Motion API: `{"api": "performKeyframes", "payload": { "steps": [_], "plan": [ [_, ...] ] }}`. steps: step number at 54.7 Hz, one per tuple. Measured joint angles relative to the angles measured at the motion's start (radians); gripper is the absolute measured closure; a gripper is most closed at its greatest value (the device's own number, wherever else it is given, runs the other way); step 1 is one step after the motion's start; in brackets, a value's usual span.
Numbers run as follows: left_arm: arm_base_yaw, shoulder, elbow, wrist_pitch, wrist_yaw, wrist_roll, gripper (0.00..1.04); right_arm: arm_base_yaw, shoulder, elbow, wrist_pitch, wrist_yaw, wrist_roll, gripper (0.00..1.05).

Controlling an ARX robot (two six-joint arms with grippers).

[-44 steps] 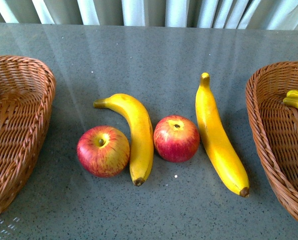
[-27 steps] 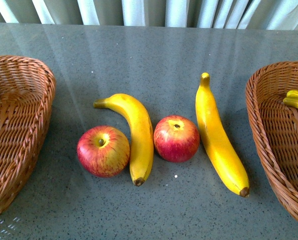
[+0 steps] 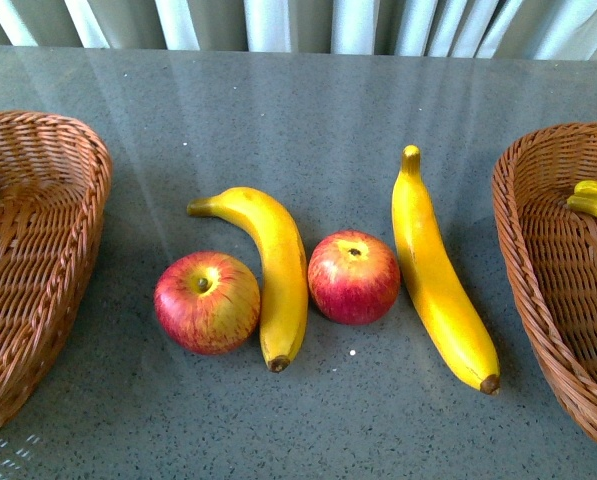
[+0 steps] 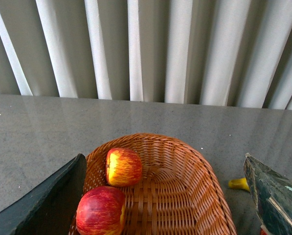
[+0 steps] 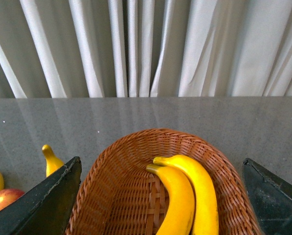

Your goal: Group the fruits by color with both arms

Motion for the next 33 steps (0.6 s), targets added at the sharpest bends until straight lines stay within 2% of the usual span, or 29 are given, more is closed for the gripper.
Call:
{"api": "performKeyframes", "payload": {
  "steps": [10, 11, 12, 14, 15, 17, 25, 33],
  "plan": [
    [0.001, 0.002, 0.001, -0.002, 0.008, 0.002, 0.09, 0.0, 0.0, 0.0, 0.0, 0.0, 0.0, 0.09],
    [0.026, 0.035, 0.027, -0.076, 0.105, 0.026, 0.09, 0.0, 0.0, 0.0, 0.0, 0.0, 0.0, 0.09],
    [0.034, 0.05, 0.042, -0.113, 0.144, 0.039, 0.09, 0.0, 0.0, 0.0, 0.0, 0.001, 0.0, 0.09],
    [0.035, 0.182, 0.124, -0.277, 0.294, 0.064, 0.09, 0.0, 0.0, 0.0, 0.0, -0.001, 0.0, 0.09],
    [0.018, 0.235, 0.151, -0.319, 0.336, 0.064, 0.09, 0.0, 0.0, 0.0, 0.0, -0.002, 0.0, 0.09],
    [-0.037, 0.326, 0.184, -0.341, 0.353, 0.061, 0.09, 0.0, 0.0, 0.0, 0.0, -0.001, 0.0, 0.09],
    [-0.323, 0.591, 0.27, -0.14, 0.181, -0.034, 0.09, 0.0, 0.0, 0.0, 0.0, 0.0, 0.0, 0.09],
    [-0.485, 0.792, 0.333, -0.002, 0.076, -0.097, 0.09, 0.0, 0.0, 0.0, 0.0, 0.0, 0.0, 0.09]
  ]
}}
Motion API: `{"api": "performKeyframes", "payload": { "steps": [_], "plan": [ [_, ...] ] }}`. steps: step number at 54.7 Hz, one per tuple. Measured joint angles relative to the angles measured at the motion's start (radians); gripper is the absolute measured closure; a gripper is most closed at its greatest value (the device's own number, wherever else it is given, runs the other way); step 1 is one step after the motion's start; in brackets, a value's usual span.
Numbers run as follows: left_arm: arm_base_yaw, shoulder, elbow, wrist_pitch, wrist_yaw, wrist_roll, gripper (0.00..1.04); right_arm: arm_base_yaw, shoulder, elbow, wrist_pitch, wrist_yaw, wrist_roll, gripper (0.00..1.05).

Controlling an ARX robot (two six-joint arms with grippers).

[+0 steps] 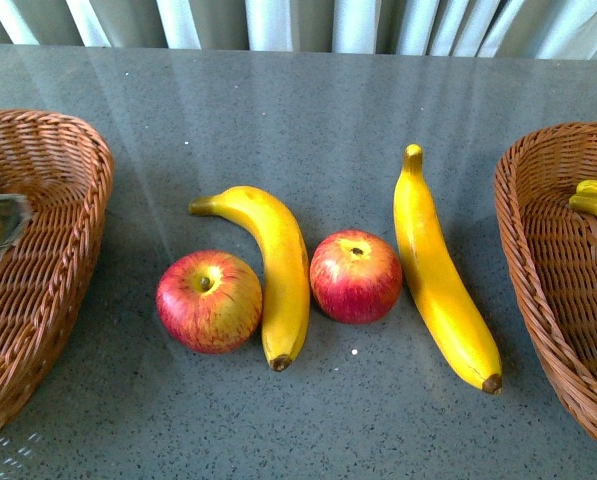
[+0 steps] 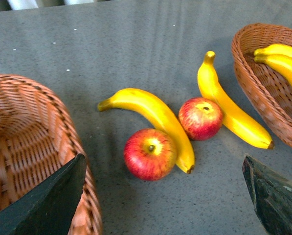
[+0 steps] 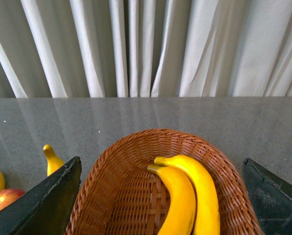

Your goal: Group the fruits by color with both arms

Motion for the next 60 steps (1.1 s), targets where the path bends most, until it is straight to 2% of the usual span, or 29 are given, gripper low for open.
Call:
{"api": "performKeyframes", "payload": {
  "steps": [11, 28, 39, 60],
  "plan": [
    [-0.135, 0.192, 0.05, 0.121, -0.054, -0.007, 0.09, 0.0, 0.0, 0.0, 0.0, 0.0, 0.0, 0.09],
    [-0.182, 0.346, 0.083, 0.203, -0.051, 0.017, 0.09, 0.0, 0.0, 0.0, 0.0, 0.0, 0.0, 0.09],
    [-0.17, 0.453, 0.112, 0.265, -0.046, 0.057, 0.09, 0.0, 0.0, 0.0, 0.0, 0.0, 0.0, 0.09],
    [-0.072, 0.661, 0.148, 0.373, -0.027, 0.187, 0.09, 0.0, 0.0, 0.0, 0.0, 0.0, 0.0, 0.09]
  ]
}}
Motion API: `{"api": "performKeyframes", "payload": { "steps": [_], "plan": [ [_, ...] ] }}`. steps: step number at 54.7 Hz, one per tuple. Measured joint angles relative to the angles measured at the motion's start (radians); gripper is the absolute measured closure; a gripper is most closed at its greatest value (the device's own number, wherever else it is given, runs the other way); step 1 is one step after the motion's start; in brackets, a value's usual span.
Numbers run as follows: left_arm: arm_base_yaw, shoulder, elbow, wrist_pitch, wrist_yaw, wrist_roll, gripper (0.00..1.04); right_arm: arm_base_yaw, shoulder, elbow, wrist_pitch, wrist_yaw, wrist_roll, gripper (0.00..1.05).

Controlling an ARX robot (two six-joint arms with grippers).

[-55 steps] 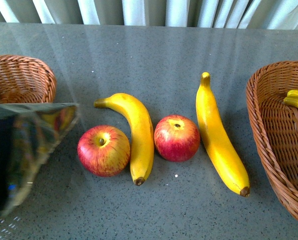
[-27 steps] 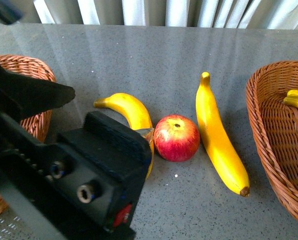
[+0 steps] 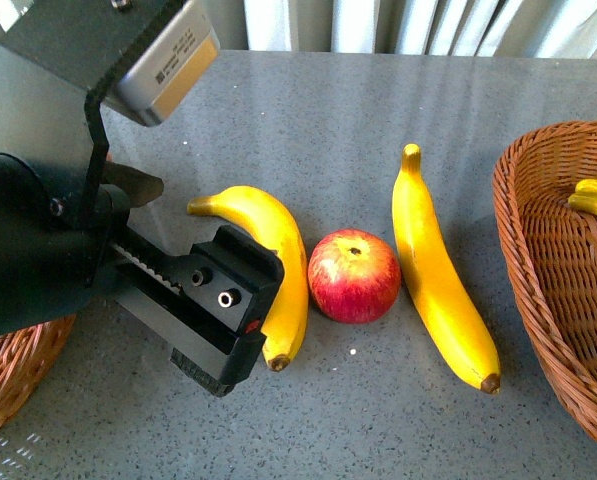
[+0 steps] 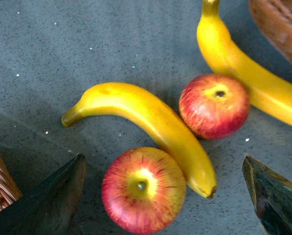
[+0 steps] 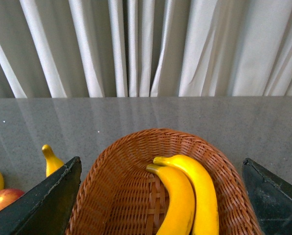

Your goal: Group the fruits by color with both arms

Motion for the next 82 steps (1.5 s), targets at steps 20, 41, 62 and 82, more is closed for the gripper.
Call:
{"api": "performKeyframes", "payload": {
  "steps": [20, 41, 62, 82],
  "plan": [
    [0.043, 0.104, 0.0, 0.038, 0.05, 0.211, 0.09, 0.0, 0.0, 0.0, 0.0, 0.0, 0.0, 0.09],
    [0.06, 0.179, 0.0, 0.021, 0.075, 0.349, 0.09, 0.0, 0.0, 0.0, 0.0, 0.0, 0.0, 0.09],
    [0.06, 0.228, 0.028, 0.021, 0.075, 0.38, 0.09, 0.0, 0.0, 0.0, 0.0, 0.0, 0.0, 0.09],
    [0.058, 0.285, 0.06, 0.021, 0.063, 0.399, 0.09, 0.0, 0.0, 0.0, 0.0, 0.0, 0.0, 0.09]
  ]
}}
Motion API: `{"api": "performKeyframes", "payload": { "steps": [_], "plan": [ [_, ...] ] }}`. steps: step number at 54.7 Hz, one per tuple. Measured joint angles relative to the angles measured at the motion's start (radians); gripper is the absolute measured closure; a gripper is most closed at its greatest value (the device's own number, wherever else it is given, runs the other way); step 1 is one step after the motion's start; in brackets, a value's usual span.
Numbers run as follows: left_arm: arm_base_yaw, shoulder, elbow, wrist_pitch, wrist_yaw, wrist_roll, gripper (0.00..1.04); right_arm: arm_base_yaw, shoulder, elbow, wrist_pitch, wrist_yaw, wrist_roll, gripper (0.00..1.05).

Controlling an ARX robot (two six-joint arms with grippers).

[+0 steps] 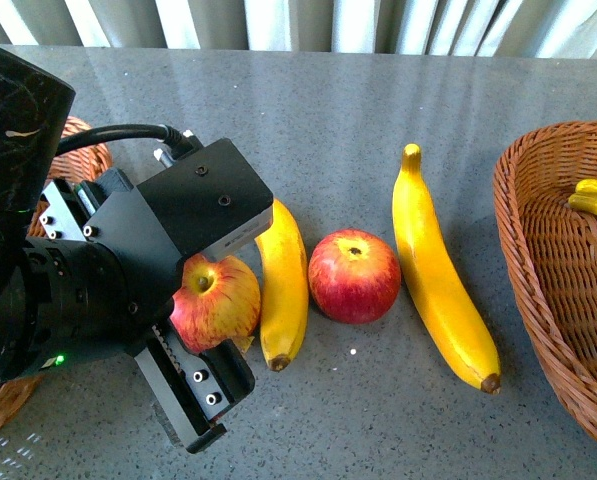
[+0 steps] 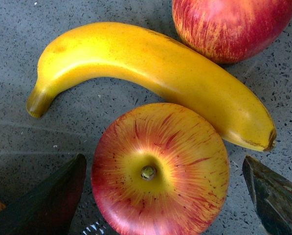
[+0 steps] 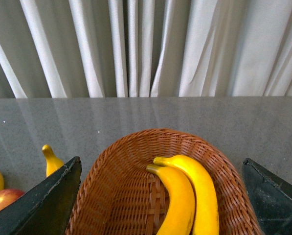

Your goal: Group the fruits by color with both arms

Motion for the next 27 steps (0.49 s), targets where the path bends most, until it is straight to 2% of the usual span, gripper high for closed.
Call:
{"api": "performKeyframes", "payload": {
  "steps": [27],
  "plan": [
    [0.0, 0.048, 0.01, 0.022, -0.011, 0.005, 0.09, 0.0, 0.0, 0.0, 0.0, 0.0, 0.0, 0.09]
  ]
}}
